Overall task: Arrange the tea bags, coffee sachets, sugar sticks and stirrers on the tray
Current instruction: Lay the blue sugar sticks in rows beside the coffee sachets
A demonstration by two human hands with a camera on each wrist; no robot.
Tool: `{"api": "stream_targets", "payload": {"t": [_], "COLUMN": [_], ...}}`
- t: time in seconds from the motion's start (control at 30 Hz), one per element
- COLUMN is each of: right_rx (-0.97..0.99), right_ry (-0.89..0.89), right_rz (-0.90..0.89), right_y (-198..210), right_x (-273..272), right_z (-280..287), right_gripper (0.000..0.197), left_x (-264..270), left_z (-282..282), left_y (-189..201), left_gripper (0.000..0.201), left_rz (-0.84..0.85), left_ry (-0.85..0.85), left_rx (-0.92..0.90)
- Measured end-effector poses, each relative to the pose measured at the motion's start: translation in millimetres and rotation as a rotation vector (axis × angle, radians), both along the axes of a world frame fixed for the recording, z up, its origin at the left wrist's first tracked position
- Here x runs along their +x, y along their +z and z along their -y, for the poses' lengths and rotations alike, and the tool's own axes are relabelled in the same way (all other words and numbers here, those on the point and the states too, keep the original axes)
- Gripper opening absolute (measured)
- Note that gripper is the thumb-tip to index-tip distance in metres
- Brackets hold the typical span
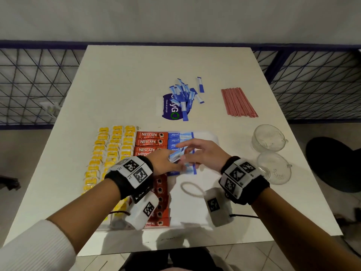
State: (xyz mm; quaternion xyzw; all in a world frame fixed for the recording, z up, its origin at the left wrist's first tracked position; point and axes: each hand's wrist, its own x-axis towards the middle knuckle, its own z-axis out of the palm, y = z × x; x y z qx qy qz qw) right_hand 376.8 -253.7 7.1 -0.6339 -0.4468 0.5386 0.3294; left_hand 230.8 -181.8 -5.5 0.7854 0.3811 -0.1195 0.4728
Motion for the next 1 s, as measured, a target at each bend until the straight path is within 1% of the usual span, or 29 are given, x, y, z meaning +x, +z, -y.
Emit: {"api": "stream_targets", "payload": {"t": [0.03,0.1,0.17,0.23,0.27,0.33,0.4,0.43,0.53,0.57,0.67,0.77,0.87,0.93,1.0], "right_rx": [0.017,0.025,0.007,-0.027,-0.043,-0.064,-0.071,-0.073,-0.083,-0.086,-0.079,-0.064,-0.04,-0.038,-0.06], "right_ry": [-0.001,-0.034,-0.068,-0.09,-0.096,-0.095,-0.1,-0.104,-0.091,-0.079,-0.044,-0.017,-0.024,-0.059,-0.095], "right_rz": [0.008,0.019,0.024,0.001,-0.011,-0.023,-0.038,-0.049,-0.073,-0.075,-0.092,-0.111,-0.131,-0.159,-0.198], "right_y": [2,3,3,2,2,0,0,1,3,4,5,8,11,13,14], "right_x": [-1,0,3,7,8,10,12,12,13,12,10,11,11,13,16], "right_z": [-2,-5,-7,-9,-9,-9,-9,-9,-9,-9,-9,-7,-7,-7,-6], "right_gripper": [0.018,0.015,0.016,0.019,0.02,0.02,0.02,0.019,0.019,0.019,0.022,0.026,0.026,0.023,0.016], "left_x": [-2,-7,-15,-22,-25,-29,-31,-31,-29,-28,-24,-20,-17,-16,-16], "left_z": [-1,-3,-5,-4,-3,-1,2,3,8,9,12,13,13,13,12], "left_y": [1,2,4,7,9,11,14,16,22,24,28,30,23,17,11], "left_gripper": [0.014,0.013,0.017,0.016,0.017,0.023,0.026,0.028,0.042,0.042,0.034,0.025,0.017,0.009,0.007], "left_rz": [0.007,0.032,0.078,0.142,0.177,0.242,0.273,0.275,0.289,0.299,0.313,0.341,0.371,0.376,0.394], "left_ry": [0.014,0.04,0.102,0.184,0.22,0.28,0.348,0.377,0.457,0.476,0.513,0.516,0.552,0.564,0.522], "left_rx": [-0.013,-0.028,-0.01,0.014,-0.01,-0.106,-0.163,-0.175,-0.182,-0.177,-0.137,-0.088,-0.072,-0.034,0.022]}}
